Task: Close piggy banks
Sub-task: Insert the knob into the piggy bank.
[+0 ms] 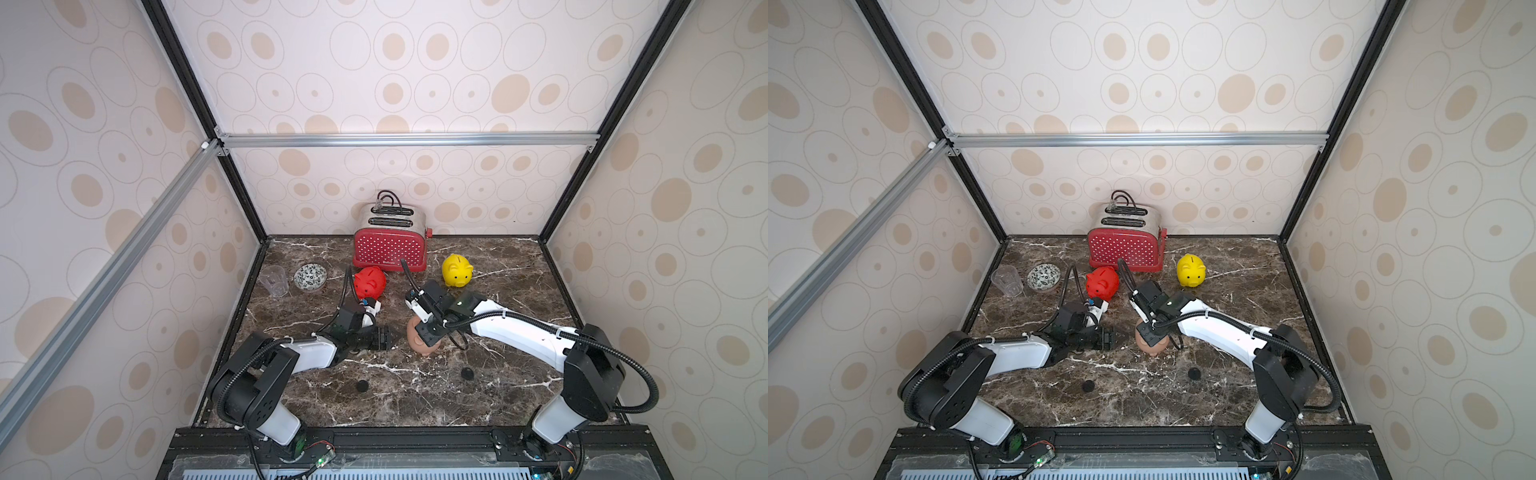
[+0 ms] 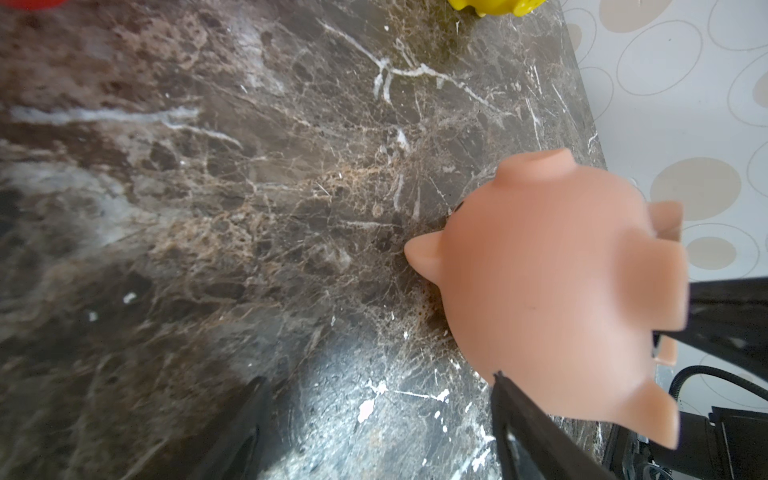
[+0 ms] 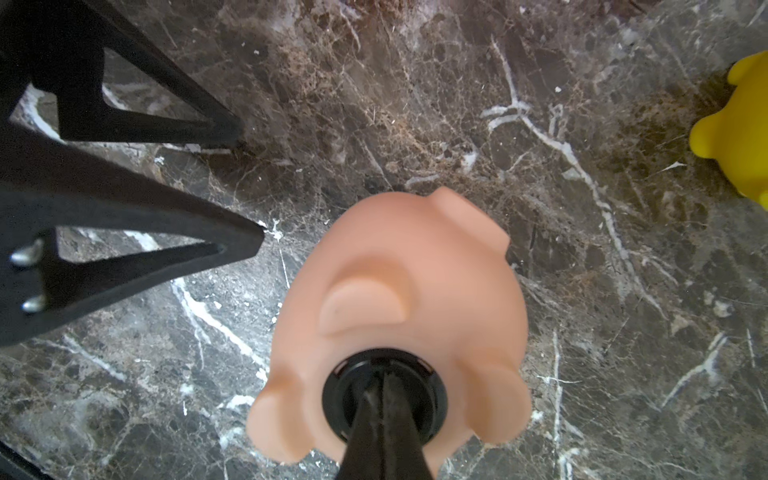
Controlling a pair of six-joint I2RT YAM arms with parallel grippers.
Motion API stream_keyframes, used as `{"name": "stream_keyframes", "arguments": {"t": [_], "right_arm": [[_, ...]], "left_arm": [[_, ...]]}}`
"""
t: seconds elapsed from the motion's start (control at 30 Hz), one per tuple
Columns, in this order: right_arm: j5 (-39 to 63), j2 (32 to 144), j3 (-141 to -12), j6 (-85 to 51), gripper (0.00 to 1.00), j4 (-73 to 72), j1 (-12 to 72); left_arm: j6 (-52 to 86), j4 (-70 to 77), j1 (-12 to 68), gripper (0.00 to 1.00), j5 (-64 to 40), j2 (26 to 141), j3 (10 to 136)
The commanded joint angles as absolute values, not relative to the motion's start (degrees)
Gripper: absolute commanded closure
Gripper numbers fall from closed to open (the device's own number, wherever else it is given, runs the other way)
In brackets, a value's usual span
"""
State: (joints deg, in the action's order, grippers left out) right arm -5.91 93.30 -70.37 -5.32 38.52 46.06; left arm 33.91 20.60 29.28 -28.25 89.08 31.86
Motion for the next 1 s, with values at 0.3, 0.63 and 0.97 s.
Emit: {"name": "stream_keyframes", "arguments": {"t": [0.3, 0.63, 0.97], "right_arm": [[-7.2, 92.15, -71.76, -8.13, 1.0, 40.46, 46.43], [-7.66, 91.93, -72.86, -10.02, 1.0, 41.57, 46.45], [-6.8, 92.7, -72.36, -10.98, 1.0, 40.65, 46.51]], "left_arm": [[34.54, 22.05, 29.0, 0.18, -28.87, 89.72, 32.76], [34.63, 22.19, 28.99, 0.18, -28.98, 89.69, 32.67], [34.72, 22.32, 28.99, 0.18, -29.18, 90.07, 32.78]]}}
